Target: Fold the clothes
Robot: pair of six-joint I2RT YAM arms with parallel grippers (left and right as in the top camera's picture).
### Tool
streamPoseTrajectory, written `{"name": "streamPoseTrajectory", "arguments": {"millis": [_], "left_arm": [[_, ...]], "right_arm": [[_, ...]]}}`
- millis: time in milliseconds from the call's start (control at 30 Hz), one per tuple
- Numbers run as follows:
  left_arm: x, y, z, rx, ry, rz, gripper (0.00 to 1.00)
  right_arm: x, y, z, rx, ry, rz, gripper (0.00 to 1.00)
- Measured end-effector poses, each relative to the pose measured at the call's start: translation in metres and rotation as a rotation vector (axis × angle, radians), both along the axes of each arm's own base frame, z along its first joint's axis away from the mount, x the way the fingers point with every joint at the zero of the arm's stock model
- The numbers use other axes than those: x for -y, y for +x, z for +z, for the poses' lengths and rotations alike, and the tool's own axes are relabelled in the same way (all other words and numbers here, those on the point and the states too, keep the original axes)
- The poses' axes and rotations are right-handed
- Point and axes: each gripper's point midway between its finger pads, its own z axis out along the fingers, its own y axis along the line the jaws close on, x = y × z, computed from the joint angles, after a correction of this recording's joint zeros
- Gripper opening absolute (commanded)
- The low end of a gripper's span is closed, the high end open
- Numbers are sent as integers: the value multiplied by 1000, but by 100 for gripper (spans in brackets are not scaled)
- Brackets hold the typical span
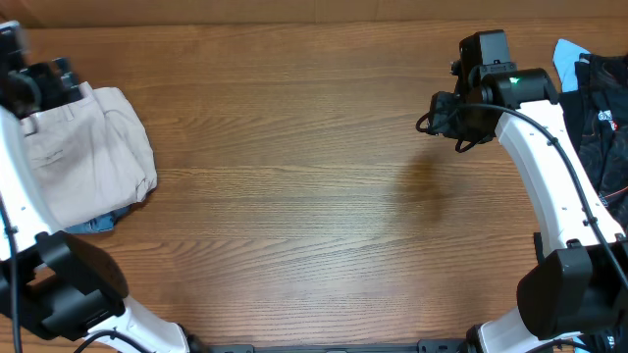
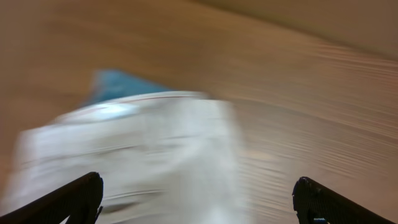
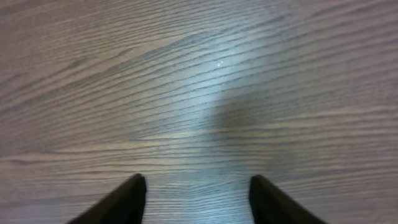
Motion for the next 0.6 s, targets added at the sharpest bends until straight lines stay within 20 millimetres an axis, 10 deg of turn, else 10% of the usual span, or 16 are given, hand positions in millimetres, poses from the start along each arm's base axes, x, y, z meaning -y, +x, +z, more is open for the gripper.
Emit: {"name": "streamPoseTrajectory", "arguments": {"millis": [233, 367, 600], "left_arm": [[153, 19, -4, -47, -134, -332, 100], [222, 8, -15, -139, -89, -441, 100], [259, -39, -38, -364, -76, -442, 100]], "right_arm": [[-12, 23, 11, 111, 25, 107, 98], [-18, 38, 20, 189, 37, 155, 100], [-18, 27, 14, 134, 50, 142, 100]]}}
